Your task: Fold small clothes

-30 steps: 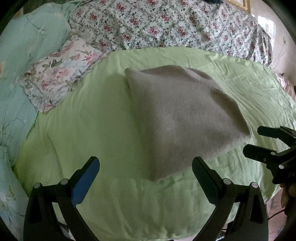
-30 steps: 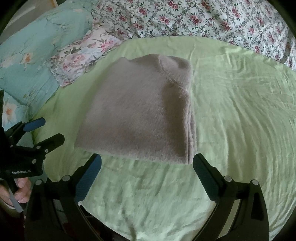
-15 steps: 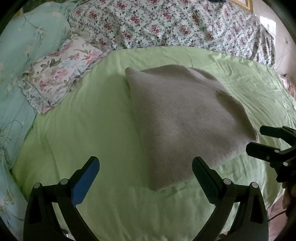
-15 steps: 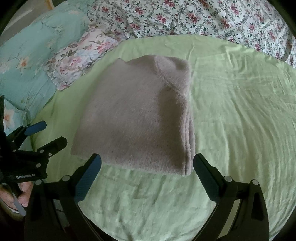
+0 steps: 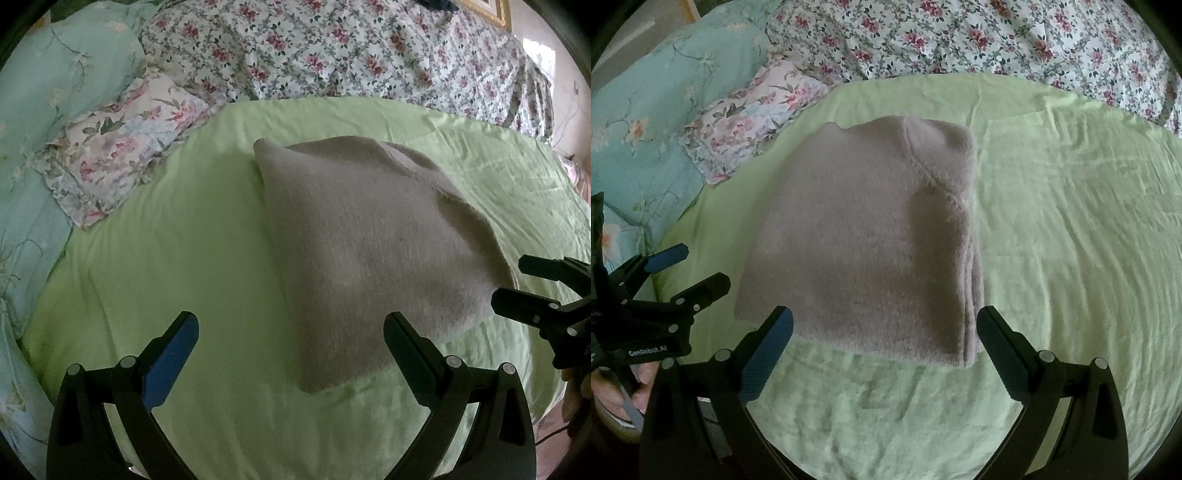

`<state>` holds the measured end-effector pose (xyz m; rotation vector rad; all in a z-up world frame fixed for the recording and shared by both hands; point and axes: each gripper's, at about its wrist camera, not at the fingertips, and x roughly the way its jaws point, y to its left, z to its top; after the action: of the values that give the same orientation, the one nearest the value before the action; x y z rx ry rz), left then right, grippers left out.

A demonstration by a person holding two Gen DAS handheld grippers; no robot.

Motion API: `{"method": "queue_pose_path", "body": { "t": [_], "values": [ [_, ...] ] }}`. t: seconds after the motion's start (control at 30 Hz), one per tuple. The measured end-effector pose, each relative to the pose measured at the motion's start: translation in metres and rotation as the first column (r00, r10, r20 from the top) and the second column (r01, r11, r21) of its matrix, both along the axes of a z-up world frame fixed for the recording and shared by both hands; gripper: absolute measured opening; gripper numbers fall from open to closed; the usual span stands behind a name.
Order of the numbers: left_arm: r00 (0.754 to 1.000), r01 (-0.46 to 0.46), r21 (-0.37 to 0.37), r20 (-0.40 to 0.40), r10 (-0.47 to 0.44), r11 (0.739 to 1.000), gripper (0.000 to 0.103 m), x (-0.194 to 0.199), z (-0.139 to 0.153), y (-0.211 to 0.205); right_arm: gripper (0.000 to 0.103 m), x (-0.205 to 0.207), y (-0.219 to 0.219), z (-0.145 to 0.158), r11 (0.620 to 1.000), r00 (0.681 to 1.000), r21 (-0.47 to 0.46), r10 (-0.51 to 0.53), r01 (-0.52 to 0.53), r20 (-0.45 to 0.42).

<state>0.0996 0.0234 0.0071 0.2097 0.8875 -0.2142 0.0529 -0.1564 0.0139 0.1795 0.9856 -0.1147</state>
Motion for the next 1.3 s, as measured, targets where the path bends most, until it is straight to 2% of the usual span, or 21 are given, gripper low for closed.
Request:
{"method": "queue_pose_path", "body": {
  "t": [1.3],
  "values": [
    [1.0,-0.012,0.005,0.003,0.012,1.0,0.102,0.0017,0.0021,-0.0089,0.1,0.0003,0.0006,0.0025,1.0,1.0,0.011,-0.017,0.017,0.013]
  ]
}}
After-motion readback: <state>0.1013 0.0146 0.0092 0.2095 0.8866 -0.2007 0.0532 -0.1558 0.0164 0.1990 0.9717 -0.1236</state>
